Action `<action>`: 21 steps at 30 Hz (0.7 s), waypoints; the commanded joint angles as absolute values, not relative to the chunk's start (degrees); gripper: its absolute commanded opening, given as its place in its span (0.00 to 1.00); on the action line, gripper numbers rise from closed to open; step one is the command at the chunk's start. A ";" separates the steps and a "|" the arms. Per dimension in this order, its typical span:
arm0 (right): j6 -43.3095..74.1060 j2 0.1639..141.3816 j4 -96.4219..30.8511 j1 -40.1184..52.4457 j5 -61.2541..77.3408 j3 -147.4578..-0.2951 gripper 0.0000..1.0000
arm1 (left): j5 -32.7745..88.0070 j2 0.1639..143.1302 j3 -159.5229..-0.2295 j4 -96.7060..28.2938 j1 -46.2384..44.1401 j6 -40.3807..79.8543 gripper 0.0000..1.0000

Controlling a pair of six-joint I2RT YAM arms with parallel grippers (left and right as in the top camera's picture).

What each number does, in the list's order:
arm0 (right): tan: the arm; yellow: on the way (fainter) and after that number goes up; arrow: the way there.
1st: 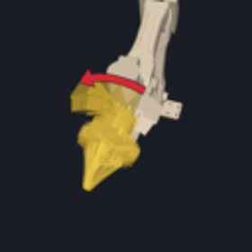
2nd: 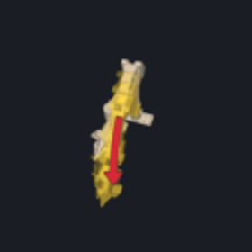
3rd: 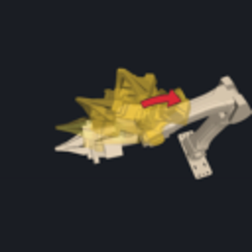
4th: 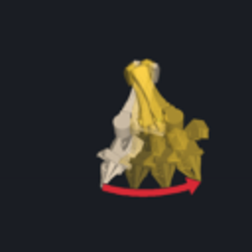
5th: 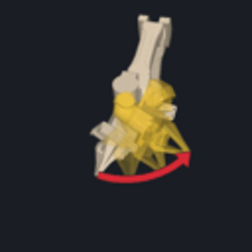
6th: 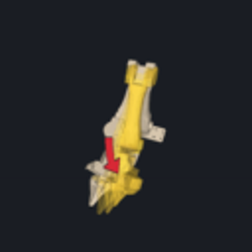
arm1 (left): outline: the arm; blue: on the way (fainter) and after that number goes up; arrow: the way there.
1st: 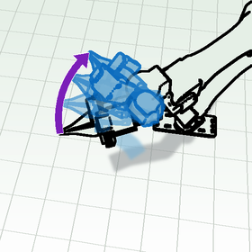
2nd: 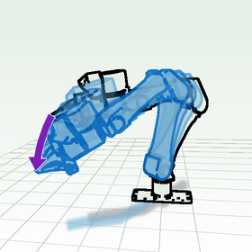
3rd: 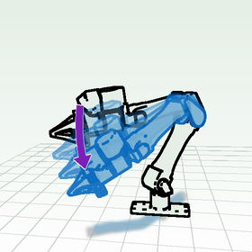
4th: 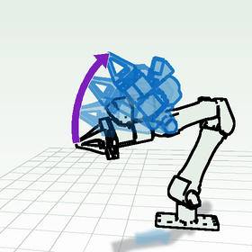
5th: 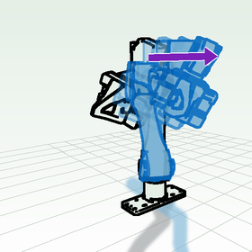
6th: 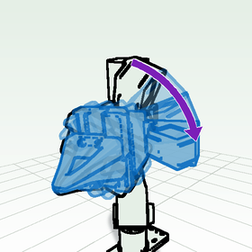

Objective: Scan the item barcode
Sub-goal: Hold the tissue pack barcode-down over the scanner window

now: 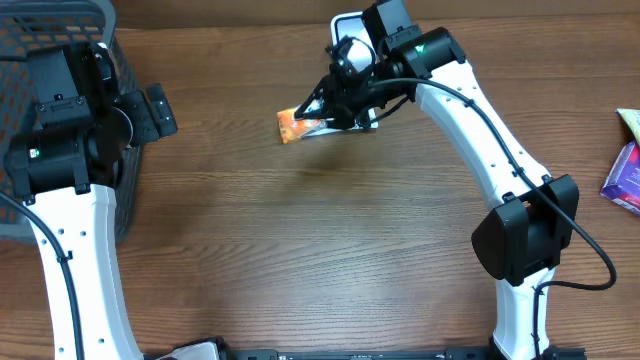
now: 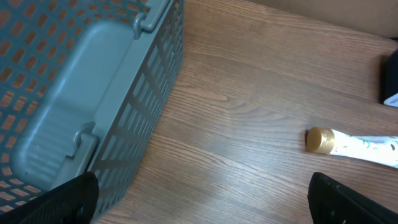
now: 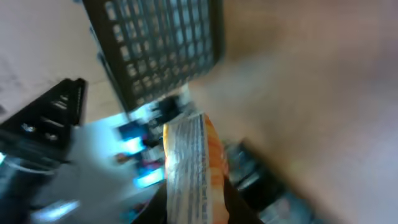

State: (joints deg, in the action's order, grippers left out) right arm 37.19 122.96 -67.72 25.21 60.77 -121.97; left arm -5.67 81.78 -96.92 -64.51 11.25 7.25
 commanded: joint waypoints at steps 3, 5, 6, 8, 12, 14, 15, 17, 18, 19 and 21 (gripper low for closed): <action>64.20 122.76 -69.43 25.10 67.46 -123.24 0.05 | -6.15 81.65 -97.86 -64.31 11.25 6.39 1.00; 75.31 122.76 -69.52 25.08 70.48 -123.24 0.05 | -6.15 81.65 -97.86 -64.31 11.25 6.39 1.00; 78.91 122.76 -69.34 25.02 71.77 -123.24 0.05 | -6.15 81.65 -97.86 -64.31 11.25 6.39 1.00; 80.95 122.76 -68.23 24.99 72.34 -123.24 0.05 | -6.15 81.65 -97.86 -64.31 11.25 6.39 1.00; 80.77 122.76 -64.58 24.99 71.72 -123.24 0.05 | -6.15 81.65 -97.86 -64.31 11.25 6.39 1.00; 77.45 122.76 -63.11 24.99 69.36 -123.24 0.05 | -6.15 81.65 -97.86 -64.31 11.25 6.39 1.00; 73.43 122.76 -61.65 24.99 67.07 -123.24 0.05 | -6.15 81.65 -97.86 -64.31 11.25 6.39 1.00; 60.38 122.76 -58.22 24.99 61.34 -123.24 0.06 | -6.15 81.65 -97.86 -64.31 11.25 6.39 1.00; 54.24 122.76 -57.19 24.99 58.98 -123.24 0.06 | -6.15 81.65 -97.86 -64.31 11.25 6.39 1.00; 43.92 122.76 -56.23 24.99 54.43 -123.24 0.06 | -6.17 81.65 -97.86 -64.31 11.25 6.39 1.00; 30.89 122.76 -56.77 24.99 45.23 -123.24 0.06 | -6.15 81.65 -97.86 -64.31 11.25 6.39 1.00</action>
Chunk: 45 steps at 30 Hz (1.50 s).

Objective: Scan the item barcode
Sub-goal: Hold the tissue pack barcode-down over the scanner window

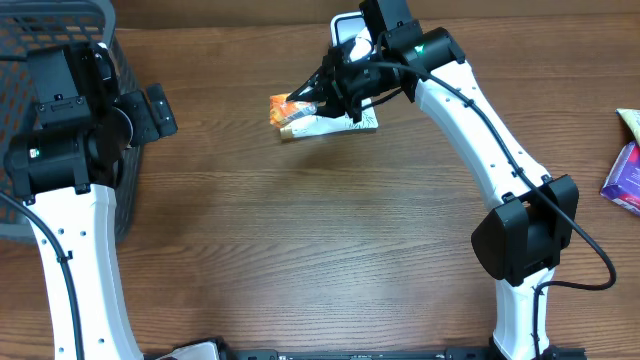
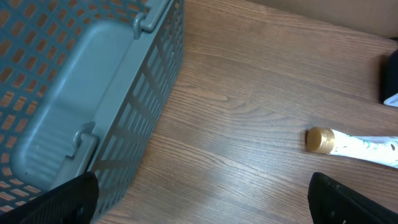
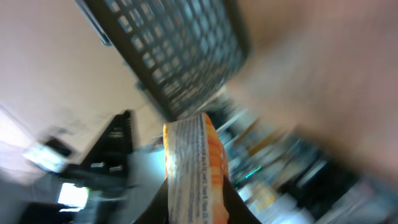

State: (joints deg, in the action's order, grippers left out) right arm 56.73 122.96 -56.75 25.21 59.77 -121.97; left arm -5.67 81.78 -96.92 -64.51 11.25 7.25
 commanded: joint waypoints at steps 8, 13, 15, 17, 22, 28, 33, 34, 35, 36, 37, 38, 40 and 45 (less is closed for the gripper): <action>14.70 123.76 -47.48 24.99 7.20 -122.96 0.04 | -6.15 81.65 -97.86 -64.31 11.25 6.39 1.00; 9.72 125.12 -31.51 24.97 6.39 -120.18 0.04 | -6.15 81.65 -97.86 -64.31 11.25 6.39 1.00; 9.72 125.62 -25.06 24.97 2.96 -118.52 0.04 | -6.15 81.65 -97.86 -64.31 11.25 6.39 1.00; 9.72 126.67 -18.24 24.97 -2.92 -116.57 0.04 | -6.15 81.65 -97.86 -64.31 11.25 6.39 1.00; 7.05 132.51 -6.87 24.43 -9.82 -114.54 0.04 | -6.15 81.65 -97.86 -64.31 11.25 6.39 1.00; 8.58 137.49 0.40 22.68 -9.87 -114.48 0.04 | -6.15 81.65 -97.86 -64.31 11.25 6.39 1.00; 9.06 140.84 5.82 21.32 -9.87 -114.48 0.04 | -6.15 81.65 -97.86 -64.31 11.25 6.39 1.00; 9.17 141.10 6.37 21.26 -9.87 -114.48 0.04 | -6.15 81.65 -97.86 -64.31 11.25 6.37 1.00; 9.17 141.16 6.66 21.23 -9.89 -114.48 0.04 | -6.15 81.65 -97.86 -64.31 11.25 6.39 1.00; 9.17 141.21 6.87 21.23 -10.02 -114.48 0.04 | -6.15 81.65 -97.86 -64.31 11.25 6.37 1.00; 9.21 141.25 7.29 21.23 -10.55 -114.48 0.04 | -6.17 81.65 -97.86 -64.31 11.25 6.39 1.00; 9.21 141.25 7.86 21.23 -10.98 -114.48 0.04 | -6.17 81.65 -97.86 -64.31 11.25 6.39 1.00; 10.57 141.25 8.91 21.23 -12.51 -114.43 0.04 | -6.15 81.65 -97.86 -64.31 11.25 6.39 1.00; 12.47 141.82 10.83 21.26 -13.50 -114.43 0.04 | -6.15 81.65 -97.86 -64.31 11.25 6.39 1.00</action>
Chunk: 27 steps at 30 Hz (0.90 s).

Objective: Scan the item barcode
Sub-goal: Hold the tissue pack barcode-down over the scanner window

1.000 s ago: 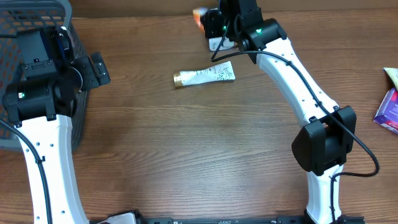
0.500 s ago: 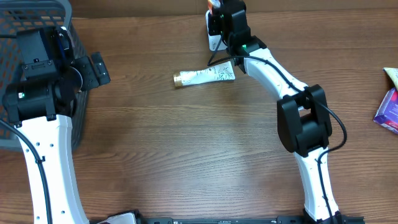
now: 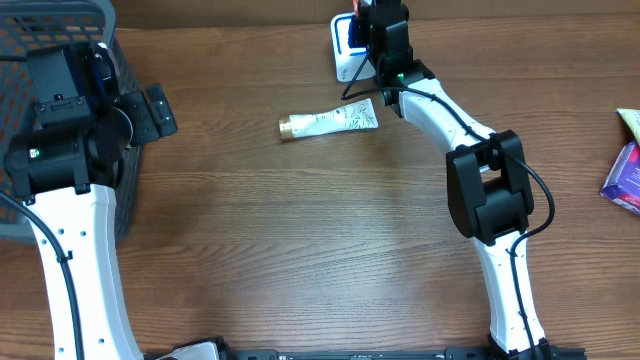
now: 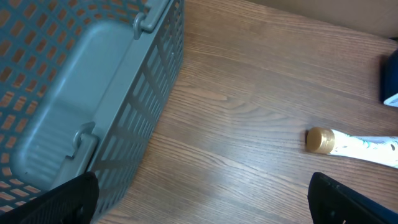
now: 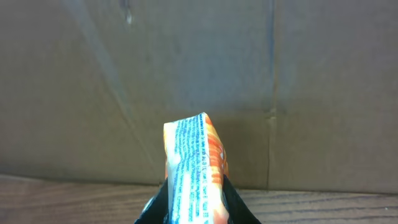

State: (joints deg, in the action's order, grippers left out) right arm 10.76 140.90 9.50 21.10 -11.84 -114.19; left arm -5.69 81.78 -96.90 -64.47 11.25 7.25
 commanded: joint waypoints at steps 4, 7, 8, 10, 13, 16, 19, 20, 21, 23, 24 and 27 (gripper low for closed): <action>12.45 144.16 12.43 21.47 -13.50 -114.43 0.04 | -6.15 81.65 -97.86 -64.31 11.25 6.39 1.00; 12.43 145.14 12.78 21.80 -13.50 -114.43 0.04 | -6.15 81.65 -97.86 -64.31 11.25 6.39 1.00; 12.43 145.14 12.82 21.93 -13.50 -114.43 0.04 | -6.15 81.65 -97.86 -64.31 11.25 6.39 1.00; 12.21 145.14 13.69 22.13 -13.52 -114.43 0.04 | -6.15 81.65 -97.86 -64.31 11.25 6.39 1.00; 12.21 145.14 14.50 22.28 -13.52 -114.43 0.04 | -6.15 81.65 -97.86 -64.31 11.25 6.39 1.00; 12.21 145.14 13.80 22.26 -13.54 -114.43 0.04 | -6.15 81.65 -97.86 -64.31 11.25 6.39 1.00; 12.21 145.14 13.21 22.26 -13.52 -114.43 0.04 | -6.15 81.65 -97.86 -64.31 11.25 6.39 1.00; 12.21 145.14 13.15 22.26 -13.52 -114.43 0.04 | -6.15 81.65 -97.86 -64.31 11.25 6.39 1.00; 12.21 145.14 13.08 22.26 -13.52 -114.43 0.04 | -6.15 81.65 -97.86 -64.31 11.25 6.39 1.00; 12.21 145.14 12.95 22.26 -13.50 -114.43 0.04 | -6.17 81.65 -97.86 -64.31 11.25 6.39 1.00; 12.21 145.14 12.95 22.26 -13.50 -114.43 0.04 | -6.15 81.65 -97.86 -64.31 11.25 6.39 1.00; 12.23 145.16 12.69 22.28 -13.47 -114.43 0.04 | -6.15 81.65 -97.86 -64.31 11.25 6.39 1.00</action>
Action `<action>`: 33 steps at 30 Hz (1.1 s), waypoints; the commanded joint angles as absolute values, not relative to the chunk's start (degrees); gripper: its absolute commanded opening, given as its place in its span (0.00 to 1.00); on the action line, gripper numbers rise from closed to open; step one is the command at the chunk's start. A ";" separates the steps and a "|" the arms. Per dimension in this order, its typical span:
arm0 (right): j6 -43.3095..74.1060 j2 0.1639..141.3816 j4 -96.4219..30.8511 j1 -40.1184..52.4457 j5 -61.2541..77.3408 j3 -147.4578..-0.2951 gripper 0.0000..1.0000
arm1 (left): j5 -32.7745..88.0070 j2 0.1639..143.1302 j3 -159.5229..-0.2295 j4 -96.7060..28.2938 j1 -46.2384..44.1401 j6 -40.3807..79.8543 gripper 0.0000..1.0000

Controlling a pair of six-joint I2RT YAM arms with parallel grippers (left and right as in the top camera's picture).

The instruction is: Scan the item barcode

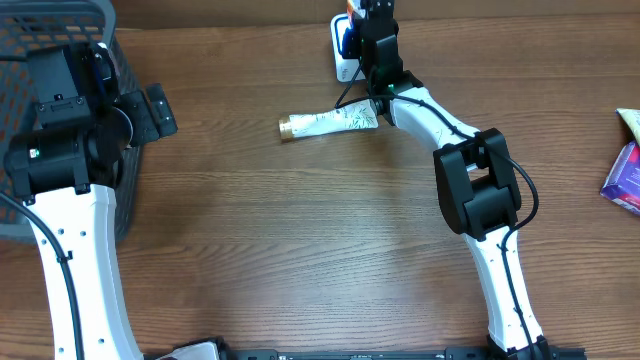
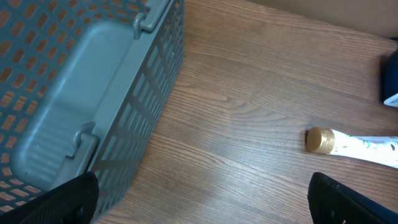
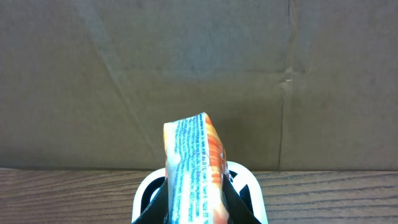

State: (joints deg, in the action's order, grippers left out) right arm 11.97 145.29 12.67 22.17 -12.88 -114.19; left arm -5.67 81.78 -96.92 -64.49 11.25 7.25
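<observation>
My right gripper (image 3: pixel 196 214) is shut on an orange and white packet (image 3: pixel 191 165) with blue print, held upright. Right behind the packet stands the white scanner (image 3: pixel 250 186). From overhead the right gripper (image 1: pixel 362 18) sits at the scanner (image 1: pixel 343 48) by the table's back edge, and the packet is mostly hidden under the wrist. My left gripper (image 2: pixel 202 208) is open with nothing in it, hovering beside the basket, far from the scanner.
A white tube with a gold cap (image 1: pixel 330 122) lies just in front of the scanner, also seen as the tube (image 2: pixel 351 145) in the left wrist view. A grey mesh basket (image 2: pixel 74 93) fills the left side. A purple pack (image 1: pixel 625 180) lies at the right edge.
My right gripper has moved a little closer to the scanner with the packet. The scanner's white body now shows behind the packet in the right wrist view. The left arm has not moved.
My right gripper first held the orange packet over the tube, left of the scanner, pointing towards the basket. Then it was slightly further left. Later the wrist had turned to face the back wall at the scanner, and now the packet stands directly against the scanner.
</observation>
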 commanded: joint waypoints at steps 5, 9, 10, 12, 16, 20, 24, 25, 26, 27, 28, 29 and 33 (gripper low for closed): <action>12.23 146.21 13.06 22.44 -13.45 -114.43 0.04 | -6.15 81.65 -97.86 -64.31 11.25 6.39 1.00; 12.21 146.85 14.39 22.44 -13.47 -114.43 0.04 | -6.15 81.65 -97.86 -64.31 11.25 6.39 1.00; 12.16 146.85 14.57 22.44 -13.50 -114.43 0.04 | -6.15 81.65 -97.86 -64.31 11.25 6.39 1.00; 10.87 146.56 16.05 22.44 -13.52 -114.45 0.04 | -6.15 81.65 -97.86 -64.31 11.25 6.39 1.00; 7.40 143.98 15.88 22.44 -14.00 -114.48 0.04 | -6.15 81.65 -97.86 -64.31 11.25 6.39 1.00; 7.40 136.53 8.80 22.48 -14.13 -114.48 0.04 | -6.15 81.65 -97.86 -64.31 11.25 6.39 1.00; 7.42 129.10 -1.19 22.22 -17.17 -114.48 0.04 | -6.17 81.65 -97.86 -64.31 11.25 6.39 1.00; 7.44 127.20 -4.01 22.09 -18.61 -114.48 0.04 | -6.15 81.65 -97.86 -64.31 11.25 6.39 1.00; 7.44 125.03 -7.68 21.89 -20.27 -114.48 0.04 | -6.15 81.65 -97.86 -64.31 11.25 6.39 1.00; 7.46 123.00 -11.25 21.61 -21.87 -114.48 0.04 | -6.15 81.65 -97.86 -64.31 11.25 6.39 1.00; 7.57 121.16 -14.81 21.19 -23.11 -114.48 0.04 | -6.15 81.65 -97.86 -64.31 11.25 6.39 1.00; 8.29 119.31 -18.57 20.62 -24.38 -114.48 0.04 | -6.15 81.65 -97.86 -64.31 11.25 6.39 1.00; 13.23 113.54 -34.54 16.82 -28.38 -114.48 0.04 | -6.15 81.65 -97.86 -64.31 11.25 6.37 1.00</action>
State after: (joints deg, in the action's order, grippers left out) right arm 9.08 118.28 -27.42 20.88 -22.06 -114.34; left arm -5.67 81.78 -96.90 -64.42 11.25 7.25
